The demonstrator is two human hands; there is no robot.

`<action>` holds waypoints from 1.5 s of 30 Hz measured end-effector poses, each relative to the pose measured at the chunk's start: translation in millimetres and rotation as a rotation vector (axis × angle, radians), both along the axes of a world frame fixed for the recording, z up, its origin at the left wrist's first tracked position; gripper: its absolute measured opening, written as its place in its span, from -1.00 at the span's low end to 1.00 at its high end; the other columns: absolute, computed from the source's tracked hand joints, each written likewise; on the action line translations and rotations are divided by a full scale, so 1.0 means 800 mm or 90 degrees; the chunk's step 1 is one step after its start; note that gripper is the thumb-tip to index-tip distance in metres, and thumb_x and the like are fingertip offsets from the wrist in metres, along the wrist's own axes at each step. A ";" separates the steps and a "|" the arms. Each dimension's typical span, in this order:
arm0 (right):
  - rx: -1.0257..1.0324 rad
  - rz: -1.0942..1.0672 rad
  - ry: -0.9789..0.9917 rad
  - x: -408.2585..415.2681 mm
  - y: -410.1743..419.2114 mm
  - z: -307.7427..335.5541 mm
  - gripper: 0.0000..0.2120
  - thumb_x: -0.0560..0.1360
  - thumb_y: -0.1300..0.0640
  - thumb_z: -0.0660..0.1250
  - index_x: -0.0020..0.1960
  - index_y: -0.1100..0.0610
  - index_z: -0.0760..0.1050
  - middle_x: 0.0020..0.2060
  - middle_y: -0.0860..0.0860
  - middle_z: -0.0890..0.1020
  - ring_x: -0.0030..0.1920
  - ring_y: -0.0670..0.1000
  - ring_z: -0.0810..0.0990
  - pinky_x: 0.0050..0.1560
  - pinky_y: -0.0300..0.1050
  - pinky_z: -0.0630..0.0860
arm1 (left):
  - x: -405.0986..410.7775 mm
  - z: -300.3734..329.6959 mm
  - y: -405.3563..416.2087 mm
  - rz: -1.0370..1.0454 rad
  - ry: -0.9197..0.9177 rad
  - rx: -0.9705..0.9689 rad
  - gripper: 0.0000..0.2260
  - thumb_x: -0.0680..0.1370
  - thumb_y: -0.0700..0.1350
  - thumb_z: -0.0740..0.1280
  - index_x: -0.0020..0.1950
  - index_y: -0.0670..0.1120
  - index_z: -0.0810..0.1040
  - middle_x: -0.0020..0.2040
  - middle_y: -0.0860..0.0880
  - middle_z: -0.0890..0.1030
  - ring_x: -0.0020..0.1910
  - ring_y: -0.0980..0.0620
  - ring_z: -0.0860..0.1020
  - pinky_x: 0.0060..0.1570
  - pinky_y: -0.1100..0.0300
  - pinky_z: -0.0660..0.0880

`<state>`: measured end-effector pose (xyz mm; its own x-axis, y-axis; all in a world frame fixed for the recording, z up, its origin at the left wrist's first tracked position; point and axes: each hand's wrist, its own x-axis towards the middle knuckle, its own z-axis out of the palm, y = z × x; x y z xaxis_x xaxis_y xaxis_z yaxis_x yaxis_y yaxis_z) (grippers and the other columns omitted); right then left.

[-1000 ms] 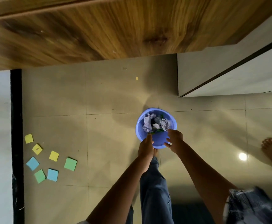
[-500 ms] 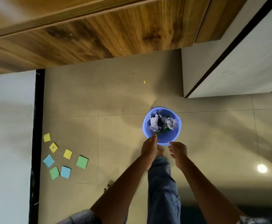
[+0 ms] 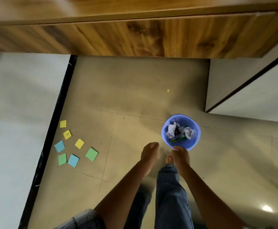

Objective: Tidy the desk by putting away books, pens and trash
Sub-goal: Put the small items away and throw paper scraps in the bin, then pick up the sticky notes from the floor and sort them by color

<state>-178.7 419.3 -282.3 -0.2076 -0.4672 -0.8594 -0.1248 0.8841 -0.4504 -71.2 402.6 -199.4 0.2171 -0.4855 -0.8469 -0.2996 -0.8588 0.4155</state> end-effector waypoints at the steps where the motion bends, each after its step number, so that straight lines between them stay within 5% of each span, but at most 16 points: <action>1: -0.013 0.019 0.019 0.004 0.000 0.005 -0.69 0.44 0.34 0.15 0.10 0.12 0.49 -0.13 0.12 0.54 -0.10 0.16 0.51 -0.08 0.02 0.45 | 0.010 0.002 0.001 -0.001 -0.005 -0.019 -0.70 0.62 -0.13 0.11 -0.30 0.10 0.28 -0.16 0.07 0.39 -0.04 0.02 0.38 -0.01 0.17 0.31; 6: -0.063 0.155 0.094 0.041 0.014 0.035 -0.74 0.44 0.36 0.19 0.08 0.23 0.52 -0.18 0.14 0.55 -0.26 0.10 0.46 -0.31 -0.10 0.36 | 0.082 0.019 0.023 0.066 0.041 -0.047 -0.78 0.63 -0.10 0.12 0.15 -0.10 0.51 0.11 -0.06 0.49 0.11 -0.02 0.49 0.12 0.16 0.38; 10: -0.060 0.290 0.121 0.095 0.040 0.048 -0.78 0.44 0.40 0.19 0.04 0.36 0.51 -0.03 0.29 0.60 -0.07 0.27 0.54 0.00 0.11 0.47 | 0.155 0.024 0.064 0.160 0.064 -0.073 -0.66 0.63 -0.07 0.13 0.37 -0.11 0.44 0.34 -0.05 0.48 0.28 -0.05 0.48 0.22 0.16 0.38; 16: -0.044 0.411 0.134 0.214 0.087 0.059 -0.71 0.47 0.28 0.21 0.15 0.14 0.52 0.08 0.18 0.61 0.07 0.23 0.55 0.15 0.09 0.48 | 0.283 0.023 0.168 0.370 0.061 -0.065 -0.68 0.63 -0.11 0.16 0.33 -0.22 0.45 0.33 -0.14 0.48 0.31 -0.12 0.45 0.33 0.08 0.37; 20: -0.063 0.526 0.100 0.328 0.109 0.067 -0.69 0.47 0.29 0.20 0.18 0.16 0.52 0.13 0.16 0.59 0.11 0.21 0.55 0.13 0.02 0.50 | 0.381 0.023 0.233 0.497 -0.003 -0.078 -0.78 0.62 -0.09 0.13 -0.07 -0.13 0.52 -0.10 -0.09 0.52 -0.07 -0.08 0.49 -0.07 0.14 0.37; 24: -0.095 0.631 0.057 0.430 0.127 0.074 -0.75 0.50 0.25 0.21 0.16 0.18 0.52 0.10 0.11 0.59 -0.01 0.07 0.52 -0.03 -0.18 0.42 | 0.457 0.021 0.274 0.585 -0.029 -0.091 -0.72 0.62 -0.10 0.12 -0.29 0.00 0.36 -0.21 -0.02 0.46 -0.11 -0.01 0.40 -0.08 0.17 0.31; 33: -0.109 0.813 0.101 0.591 0.106 0.058 -0.76 0.51 0.29 0.15 0.14 0.24 0.48 0.09 0.16 0.58 0.06 0.15 0.53 0.06 -0.03 0.47 | 0.584 -0.007 0.280 0.682 -0.024 -0.077 -0.74 0.65 -0.09 0.09 -0.25 0.06 0.34 -0.27 0.14 0.38 -0.30 0.20 0.36 -0.32 0.44 0.27; 38: -0.091 0.869 0.128 0.682 0.080 0.036 -0.78 0.54 0.26 0.15 0.13 0.22 0.48 0.07 0.17 0.60 0.04 0.16 0.55 0.07 0.03 0.51 | 0.672 -0.029 0.273 0.632 -0.028 -0.045 -0.73 0.63 -0.11 0.10 -0.28 0.03 0.34 -0.28 0.10 0.39 -0.30 0.20 0.33 -0.30 0.36 0.25; 43: -0.099 0.903 0.142 0.768 0.065 0.002 -0.76 0.58 0.18 0.14 0.12 0.27 0.49 0.08 0.18 0.60 0.08 0.16 0.55 0.10 0.02 0.48 | 0.758 -0.067 0.257 0.573 -0.058 -0.047 -0.77 0.64 -0.11 0.10 -0.17 0.03 0.44 -0.17 0.06 0.49 -0.04 0.02 0.42 -0.16 0.26 0.34; 45: -0.104 0.907 0.146 0.803 0.061 -0.027 -0.76 0.58 0.17 0.16 0.10 0.28 0.49 0.06 0.20 0.60 0.07 0.18 0.55 0.11 0.04 0.49 | 0.788 -0.093 0.253 0.565 -0.056 -0.055 -0.76 0.65 -0.08 0.10 0.17 -0.06 0.53 0.14 -0.04 0.56 0.18 -0.04 0.47 0.13 0.22 0.35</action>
<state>463.7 467.9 -303.6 0.3842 -0.4782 -0.7897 -0.9180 -0.1071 -0.3818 559.1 605.3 -273.7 0.6057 -0.1691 -0.7775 0.4259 -0.7565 0.4963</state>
